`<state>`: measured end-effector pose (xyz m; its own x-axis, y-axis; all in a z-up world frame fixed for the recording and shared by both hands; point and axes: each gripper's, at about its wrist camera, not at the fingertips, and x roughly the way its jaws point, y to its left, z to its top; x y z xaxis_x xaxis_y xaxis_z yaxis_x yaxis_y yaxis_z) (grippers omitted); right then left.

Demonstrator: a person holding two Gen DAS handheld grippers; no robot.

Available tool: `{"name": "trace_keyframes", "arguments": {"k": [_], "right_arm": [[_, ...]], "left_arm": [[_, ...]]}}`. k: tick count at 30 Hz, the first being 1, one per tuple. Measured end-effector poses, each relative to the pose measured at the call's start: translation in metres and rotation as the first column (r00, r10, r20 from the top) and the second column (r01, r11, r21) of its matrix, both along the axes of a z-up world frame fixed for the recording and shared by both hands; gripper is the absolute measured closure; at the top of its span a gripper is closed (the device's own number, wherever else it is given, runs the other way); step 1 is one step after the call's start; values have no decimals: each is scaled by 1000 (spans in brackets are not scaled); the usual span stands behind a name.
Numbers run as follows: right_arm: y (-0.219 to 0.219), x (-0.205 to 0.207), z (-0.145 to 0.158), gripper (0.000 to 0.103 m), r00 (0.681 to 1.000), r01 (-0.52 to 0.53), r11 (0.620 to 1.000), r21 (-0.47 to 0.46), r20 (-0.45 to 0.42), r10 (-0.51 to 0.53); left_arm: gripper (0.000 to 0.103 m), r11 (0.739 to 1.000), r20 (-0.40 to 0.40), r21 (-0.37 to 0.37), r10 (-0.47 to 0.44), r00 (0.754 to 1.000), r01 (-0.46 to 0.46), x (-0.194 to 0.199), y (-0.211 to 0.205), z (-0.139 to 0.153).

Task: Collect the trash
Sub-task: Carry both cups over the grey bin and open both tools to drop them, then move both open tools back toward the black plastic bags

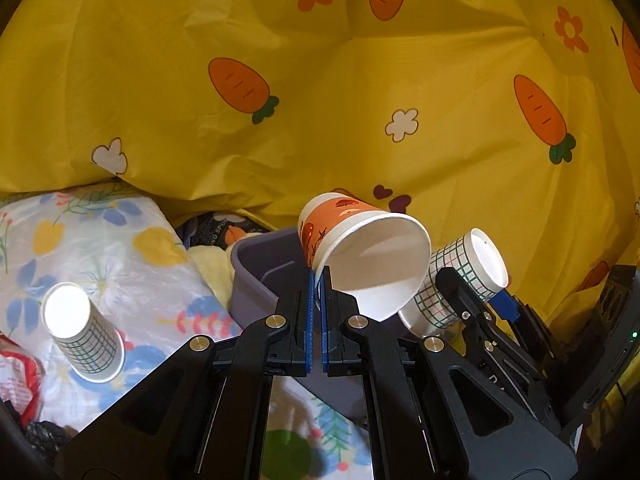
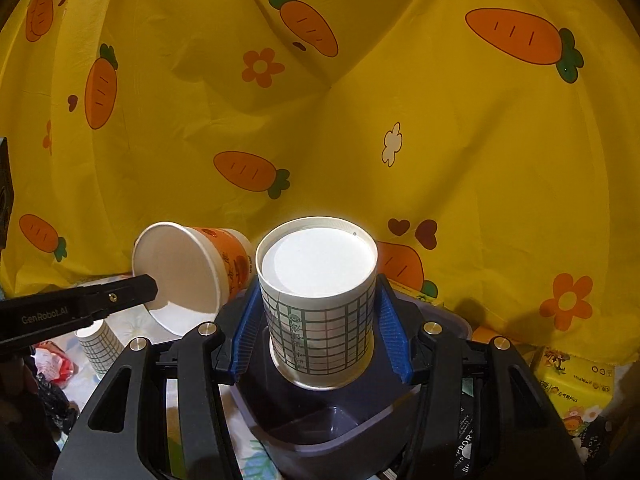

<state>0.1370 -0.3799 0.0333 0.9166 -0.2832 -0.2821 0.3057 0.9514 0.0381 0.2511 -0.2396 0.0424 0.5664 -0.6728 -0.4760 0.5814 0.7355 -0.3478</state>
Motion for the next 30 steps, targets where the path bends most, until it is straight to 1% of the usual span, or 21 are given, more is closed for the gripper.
{"name": "trace_keyframes", "arguments": {"k": [7,14,20,21,22,23,24,25,28,29,30], "right_arm": [[-13,15,-20,49,998,21,1000,10,-65,-20],[-15,26,-35,48,993,15,1000,17,-114,-13],[-16,30,-42,47,991,15,1000,20,-137,-12],[-16,31,-42,47,990,14,1000,22,-141,-11],[-17,31,-43,45,989,18,1000,19,-147,-15],[-17,31,-44,41,988,22,1000,17,-152,-19],[-17,32,-44,40,988,19,1000,21,-154,-15],[-17,31,-44,38,987,20,1000,22,-158,-16],[-16,27,-44,33,988,23,1000,21,-152,-19],[-16,25,-43,32,989,28,999,20,-147,-25],[-16,23,-41,31,989,30,999,22,-143,-27]], "left_arm": [[101,999,-89,-19,-28,996,26,23,-16,-26],[101,999,-136,-25,-37,990,34,32,-21,-38],[100,998,-150,-28,-52,987,49,33,-23,-42],[95,999,-148,-27,-49,988,45,32,-22,-41],[88,999,-142,-22,-40,989,38,32,-20,-40],[83,999,-134,-18,-35,990,33,31,-18,-39],[70,1000,-125,-11,-23,992,22,29,-16,-37],[52,1000,-114,1,-2,994,2,27,-12,-35],[27,999,-77,-2,52,996,-52,19,4,-28],[24,997,-65,0,72,995,-72,16,9,-26],[18,996,-52,4,93,994,-93,12,15,-23]]}}
